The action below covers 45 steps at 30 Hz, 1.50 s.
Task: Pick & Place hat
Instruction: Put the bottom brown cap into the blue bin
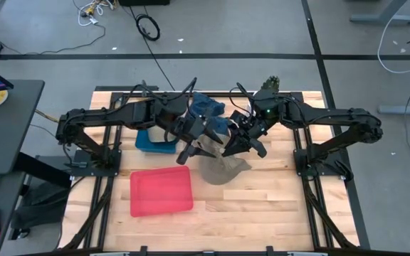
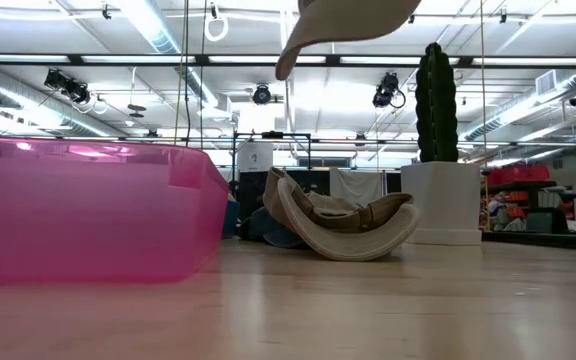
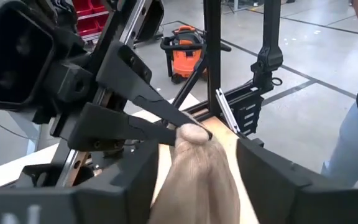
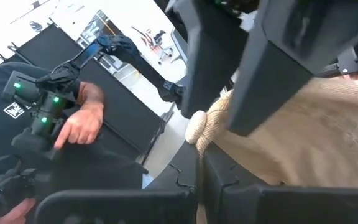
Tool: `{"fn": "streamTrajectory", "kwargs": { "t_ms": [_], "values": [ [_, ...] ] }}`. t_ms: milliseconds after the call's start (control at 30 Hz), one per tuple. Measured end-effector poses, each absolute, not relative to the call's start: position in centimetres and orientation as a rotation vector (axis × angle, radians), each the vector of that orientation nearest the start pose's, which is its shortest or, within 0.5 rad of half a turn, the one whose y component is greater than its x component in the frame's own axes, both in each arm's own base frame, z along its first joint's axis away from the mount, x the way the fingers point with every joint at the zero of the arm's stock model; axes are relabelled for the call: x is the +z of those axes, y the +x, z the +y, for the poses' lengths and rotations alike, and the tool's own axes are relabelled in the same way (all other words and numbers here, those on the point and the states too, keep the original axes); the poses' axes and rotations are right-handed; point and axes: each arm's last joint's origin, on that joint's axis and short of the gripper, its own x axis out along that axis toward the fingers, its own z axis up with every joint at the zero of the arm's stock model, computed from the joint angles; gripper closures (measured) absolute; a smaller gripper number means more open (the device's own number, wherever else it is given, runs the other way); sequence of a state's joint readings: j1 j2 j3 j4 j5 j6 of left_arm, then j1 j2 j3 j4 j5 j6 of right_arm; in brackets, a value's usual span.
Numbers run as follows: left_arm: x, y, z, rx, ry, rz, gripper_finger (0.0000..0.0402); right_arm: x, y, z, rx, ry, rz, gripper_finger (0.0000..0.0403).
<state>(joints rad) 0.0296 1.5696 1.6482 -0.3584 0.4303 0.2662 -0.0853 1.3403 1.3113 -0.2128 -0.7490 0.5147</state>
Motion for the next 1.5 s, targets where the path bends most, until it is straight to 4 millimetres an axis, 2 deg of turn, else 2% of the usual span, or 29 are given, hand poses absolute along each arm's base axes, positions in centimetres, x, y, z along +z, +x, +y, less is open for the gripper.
{"fn": "streamTrajectory", "kwargs": {
  "t_ms": [333, 400, 567, 733, 933, 1067, 1233, 1500],
  "values": [
    [41.6, 34.8, 0.1, -0.430, 0.197, 0.268, 0.0369, 39.1, 29.5, -0.6, 0.589, 0.597, 0.395, 0.0403],
    [41.6, 34.8, 0.1, -0.430, 0.198, 0.268, 0.0390, 39.1, 29.5, -0.6, 0.589, 0.599, 0.396, 0.0403],
    [41.5, 34.8, 0.1, -0.430, 0.189, 0.282, 0.0391, 39.1, 29.5, -0.5, 0.586, 0.632, 0.408, 0.0385],
    [41.7, 34.0, 0.2, -0.421, 0.155, 0.318, 0.0394, 39.5, 28.9, -0.7, 0.599, 0.682, 0.415, 0.0319],
    [45.0, 31.4, 0.9, -0.333, 0.136, 0.320, 0.0395, 41.1, 27.3, -1.1, 0.594, 0.676, 0.352, 0.0235],
    [47.1, 29.6, 1.8, -0.256, 0.155, 0.375, 0.0395, 42.1, 26.1, -1.3, 0.577, 0.674, 0.306, 0.0199],
    [49.1, 27.1, 3.3, -0.111, 0.203, 0.464, 0.0395, 42.8, 25.4, -1.4, 0.568, 0.660, 0.268, 0.0185],
    [50.1, 23.7, 6.1, 0.100, 0.234, 0.637, 0.0396, 42.8, 25.3, -1.4, 0.558, 0.657, 0.267, 0.0183]
  ]
}}
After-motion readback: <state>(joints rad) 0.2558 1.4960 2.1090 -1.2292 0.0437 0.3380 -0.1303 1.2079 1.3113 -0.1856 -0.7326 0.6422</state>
